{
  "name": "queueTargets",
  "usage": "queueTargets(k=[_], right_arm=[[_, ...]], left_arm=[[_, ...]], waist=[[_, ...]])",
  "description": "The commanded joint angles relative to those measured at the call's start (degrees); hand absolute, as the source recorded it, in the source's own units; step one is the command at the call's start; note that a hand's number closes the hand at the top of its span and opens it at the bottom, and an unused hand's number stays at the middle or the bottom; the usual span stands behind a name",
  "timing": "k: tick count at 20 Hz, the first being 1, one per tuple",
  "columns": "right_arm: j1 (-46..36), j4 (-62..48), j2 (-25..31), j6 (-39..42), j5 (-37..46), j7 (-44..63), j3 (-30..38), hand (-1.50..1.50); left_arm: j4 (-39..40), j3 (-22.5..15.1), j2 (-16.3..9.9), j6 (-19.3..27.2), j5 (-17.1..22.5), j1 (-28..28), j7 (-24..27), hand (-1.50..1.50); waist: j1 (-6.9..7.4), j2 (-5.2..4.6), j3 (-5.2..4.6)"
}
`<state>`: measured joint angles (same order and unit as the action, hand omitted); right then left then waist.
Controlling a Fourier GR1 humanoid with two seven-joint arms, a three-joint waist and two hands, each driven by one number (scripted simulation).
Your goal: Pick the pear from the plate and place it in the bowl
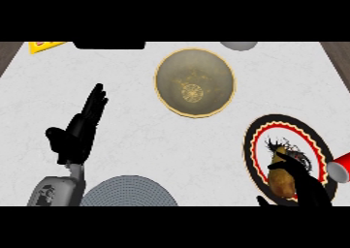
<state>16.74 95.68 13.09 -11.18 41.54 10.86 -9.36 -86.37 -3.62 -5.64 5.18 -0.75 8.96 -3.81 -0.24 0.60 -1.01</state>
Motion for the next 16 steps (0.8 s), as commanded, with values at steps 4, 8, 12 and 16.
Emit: queueTargets(k=[4, 8, 12, 16], right_arm=[[-8.1, -3.3, -12.5, -4.7, 4.0, 9.3, -11.4, 1.50], [-16.8, -2.0, -12.9, -11.7, -1.5, 17.8, -17.6, 1.50], [-28.2, -5.1, -13.0, -21.0, -0.6, 22.9, -21.4, 1.50], [-40.1, -8.4, -13.1, -29.1, 3.0, 27.7, -23.1, 1.50]], left_arm=[[0.0, -1.8, 1.5, -0.1, -0.8, 0.9, -0.5, 0.00], [0.5, -2.8, 1.9, -1.3, -0.5, 2.3, 0.0, 0.00], [1.6, -3.9, 1.9, -2.3, -1.0, 3.1, 0.5, 0.00], [1.3, -4.5, 2.9, -2.0, -1.0, 3.9, -0.1, 0.00]], waist=[[2.32, -0.93, 1.01], [6.27, -1.63, 1.13], [7.82, -1.86, 1.02], [8.55, -1.44, 0.84]])
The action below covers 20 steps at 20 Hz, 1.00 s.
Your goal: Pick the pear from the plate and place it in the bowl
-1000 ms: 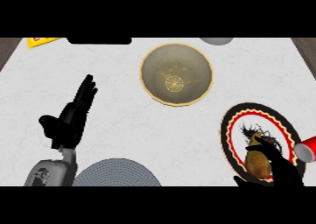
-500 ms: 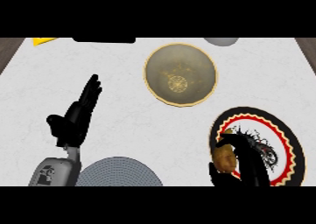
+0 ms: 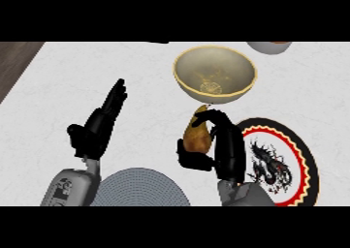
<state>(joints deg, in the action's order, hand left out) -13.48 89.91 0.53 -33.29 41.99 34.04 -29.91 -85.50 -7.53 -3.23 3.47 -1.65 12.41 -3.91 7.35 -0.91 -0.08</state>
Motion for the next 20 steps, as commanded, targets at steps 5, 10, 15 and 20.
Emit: queueTargets(k=[5, 10, 15, 20], right_arm=[[-23.7, -10.0, -0.5, -10.0, 12.1, 13.6, -3.1, 1.50], [-37.5, -16.6, -0.5, -6.0, 17.0, 26.3, -2.1, 1.50], [-51.3, -24.1, -0.5, 0.9, 18.1, 37.9, 0.5, 1.50], [-62.2, -31.6, -0.5, 1.8, 18.8, 43.8, 3.0, 1.50]], left_arm=[[1.1, -0.2, -0.2, -0.5, -0.3, 0.9, -0.7, 0.00], [1.5, 0.6, 0.2, 0.3, 0.0, 1.8, -1.0, 0.00], [0.7, -0.6, 0.4, 0.1, -0.7, 1.6, -1.5, 0.00], [1.5, 0.2, 0.4, 0.1, -0.2, 1.2, -0.6, 0.00]], waist=[[0.45, 0.56, -0.40], [-0.12, 0.81, -0.43], [0.63, 0.94, -0.38], [-0.30, 0.56, -0.27]])
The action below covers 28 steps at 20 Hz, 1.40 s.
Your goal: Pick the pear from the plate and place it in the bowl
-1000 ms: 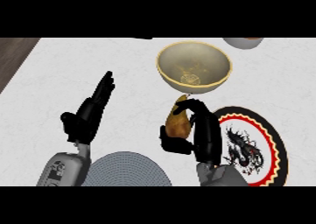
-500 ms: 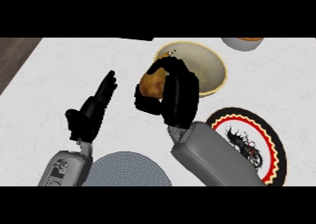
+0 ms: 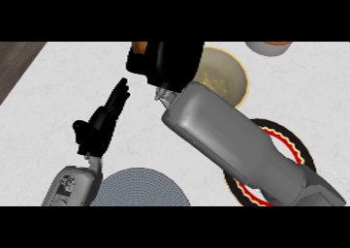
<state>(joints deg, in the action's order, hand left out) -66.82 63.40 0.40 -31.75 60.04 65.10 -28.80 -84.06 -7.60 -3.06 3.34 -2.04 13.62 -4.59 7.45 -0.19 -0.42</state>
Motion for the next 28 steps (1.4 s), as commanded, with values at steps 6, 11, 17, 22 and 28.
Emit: queueTargets(k=[6, 11, 17, 22, 28], right_arm=[[-16.0, -14.3, -0.4, 1.0, -1.2, 15.9, 4.4, 1.50], [-18.5, -24.9, -0.4, 3.8, 0.2, 15.4, 6.0, 1.50], [-21.3, -34.3, -0.4, 7.6, -1.2, 12.0, 6.5, 1.50], [-17.5, -38.1, -0.4, 1.7, 0.4, 10.3, 7.9, 1.50], [-10.1, -42.3, -0.4, -4.2, 2.0, 6.9, 9.2, 1.50]], left_arm=[[-0.3, -1.2, 1.0, 0.5, -0.7, -2.9, 1.4, 0.00], [-0.4, 2.2, -0.9, 0.6, 0.6, 0.7, -1.5, 0.00], [0.5, 2.4, -0.4, 2.0, -0.5, 1.1, -1.0, 0.00], [-2.1, 1.3, 0.6, 3.1, -1.3, -1.4, -1.2, 0.00], [-2.8, 2.7, -0.3, 2.8, -0.6, -2.5, -1.0, 0.00]], waist=[[-0.58, -0.38, 0.12], [-2.44, -0.44, 0.17], [-3.65, -0.70, 0.20], [-5.22, -0.33, 0.34], [-5.90, -0.26, 0.39]])
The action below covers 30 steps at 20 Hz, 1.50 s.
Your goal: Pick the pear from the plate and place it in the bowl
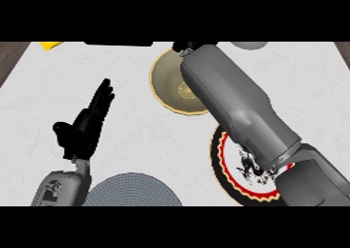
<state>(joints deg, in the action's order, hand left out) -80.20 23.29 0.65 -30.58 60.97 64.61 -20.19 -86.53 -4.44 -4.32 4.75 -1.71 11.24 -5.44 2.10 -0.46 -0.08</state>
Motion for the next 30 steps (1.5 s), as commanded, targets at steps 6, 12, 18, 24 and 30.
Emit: queueTargets(k=[6, 12, 18, 24, 30], right_arm=[[8.5, 0.5, -0.6, -3.6, -4.5, 0.8, 5.9, 1.50], [16.4, 4.2, -0.6, -8.6, -13.8, -11.8, 11.8, -1.50], [21.1, 12.2, -0.6, -17.1, -14.7, -20.7, 10.6, -1.50], [20.6, 17.5, 1.1, -24.5, -11.0, -17.7, 9.6, -1.50], [25.0, 29.5, -0.6, -25.3, -10.1, -10.4, 8.5, -1.50]], left_arm=[[-0.1, 0.5, 0.2, -0.2, 0.2, -3.1, 2.7, 0.00], [-0.9, 0.9, -0.5, -0.9, 0.4, -2.9, 2.2, 0.00], [-2.5, -0.3, 0.9, 0.9, -1.3, -4.0, 1.7, 0.00], [-2.7, 3.6, -3.1, -2.9, 2.2, -1.5, -1.9, 0.00], [2.6, 0.6, 1.9, 1.5, -2.0, -2.7, 4.1, 0.00]], waist=[[-1.53, 0.38, 0.07], [-0.95, 0.17, 0.11], [-1.73, 0.55, 0.11], [-2.35, 0.78, 0.08], [-3.08, 0.84, 0.05]])
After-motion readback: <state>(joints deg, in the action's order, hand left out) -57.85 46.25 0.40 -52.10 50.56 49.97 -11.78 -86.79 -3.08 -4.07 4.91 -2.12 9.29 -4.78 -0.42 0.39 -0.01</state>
